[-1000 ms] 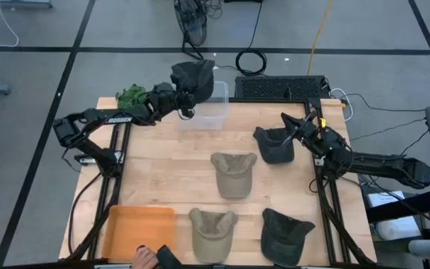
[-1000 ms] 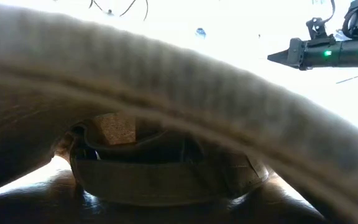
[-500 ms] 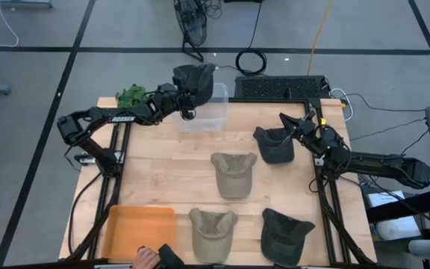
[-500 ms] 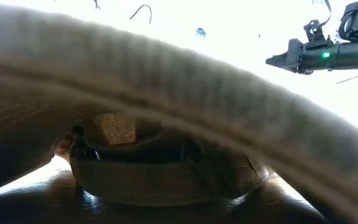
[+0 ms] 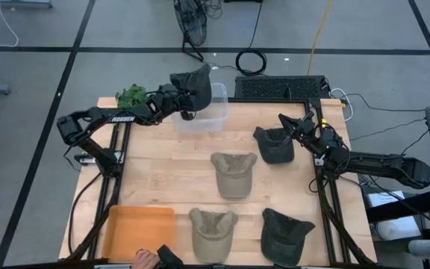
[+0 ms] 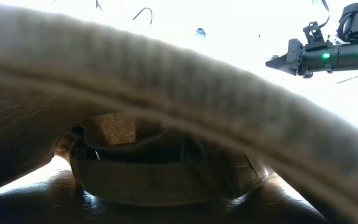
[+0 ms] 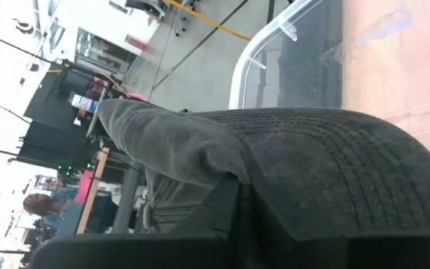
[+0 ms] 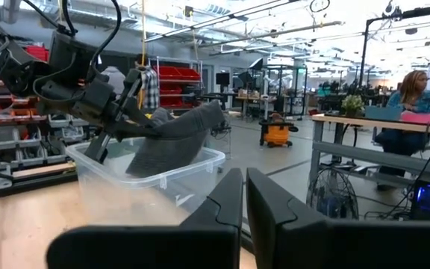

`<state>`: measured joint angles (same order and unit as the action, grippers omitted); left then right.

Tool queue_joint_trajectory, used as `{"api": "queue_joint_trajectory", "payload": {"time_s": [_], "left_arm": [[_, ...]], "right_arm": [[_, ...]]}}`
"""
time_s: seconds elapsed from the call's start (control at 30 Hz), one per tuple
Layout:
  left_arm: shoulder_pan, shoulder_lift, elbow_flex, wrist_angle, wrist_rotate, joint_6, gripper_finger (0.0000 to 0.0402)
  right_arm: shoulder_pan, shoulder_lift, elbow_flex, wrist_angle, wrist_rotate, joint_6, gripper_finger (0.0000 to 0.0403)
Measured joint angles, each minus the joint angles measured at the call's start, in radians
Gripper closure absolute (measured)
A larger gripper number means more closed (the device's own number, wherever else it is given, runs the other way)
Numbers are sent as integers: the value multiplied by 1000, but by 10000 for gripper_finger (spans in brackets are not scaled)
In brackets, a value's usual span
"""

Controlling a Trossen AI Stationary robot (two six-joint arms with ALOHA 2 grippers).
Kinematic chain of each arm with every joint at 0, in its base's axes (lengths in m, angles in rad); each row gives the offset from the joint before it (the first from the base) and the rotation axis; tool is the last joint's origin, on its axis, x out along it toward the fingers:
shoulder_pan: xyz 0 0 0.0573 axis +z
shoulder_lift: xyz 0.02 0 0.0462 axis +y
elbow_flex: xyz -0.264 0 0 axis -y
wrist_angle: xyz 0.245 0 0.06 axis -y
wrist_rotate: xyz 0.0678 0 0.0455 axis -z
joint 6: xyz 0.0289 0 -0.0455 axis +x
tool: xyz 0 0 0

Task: Pick & Place hat
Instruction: Put the top left black cap into the transparent bin

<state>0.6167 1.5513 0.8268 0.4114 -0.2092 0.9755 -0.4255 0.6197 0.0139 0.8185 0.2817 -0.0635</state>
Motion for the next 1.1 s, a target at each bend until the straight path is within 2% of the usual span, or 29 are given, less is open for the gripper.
{"api": "queue_joint_trajectory", "payload": {"time_s": [0.23, 0.5, 0.7, 0.83, 1.1], "left_arm": [[-5, 0, 0, -18, 0, -39, 374], [-31, 0, 0, -14, -5, -27, 295], [-67, 0, 0, -14, -79, 27, 245], [-90, 0, 0, -13, -113, 62, 229], [-122, -9, 0, -3, -118, 69, 227]], "right_arm": [[2, 0, 0, -8, 0, 7, 403], [2, 0, 0, -8, 0, 10, 403], [2, 0, 0, -8, 0, 10, 403], [2, 0, 0, -8, 0, 8, 403], [2, 0, 0, -8, 0, 7, 403]]}}
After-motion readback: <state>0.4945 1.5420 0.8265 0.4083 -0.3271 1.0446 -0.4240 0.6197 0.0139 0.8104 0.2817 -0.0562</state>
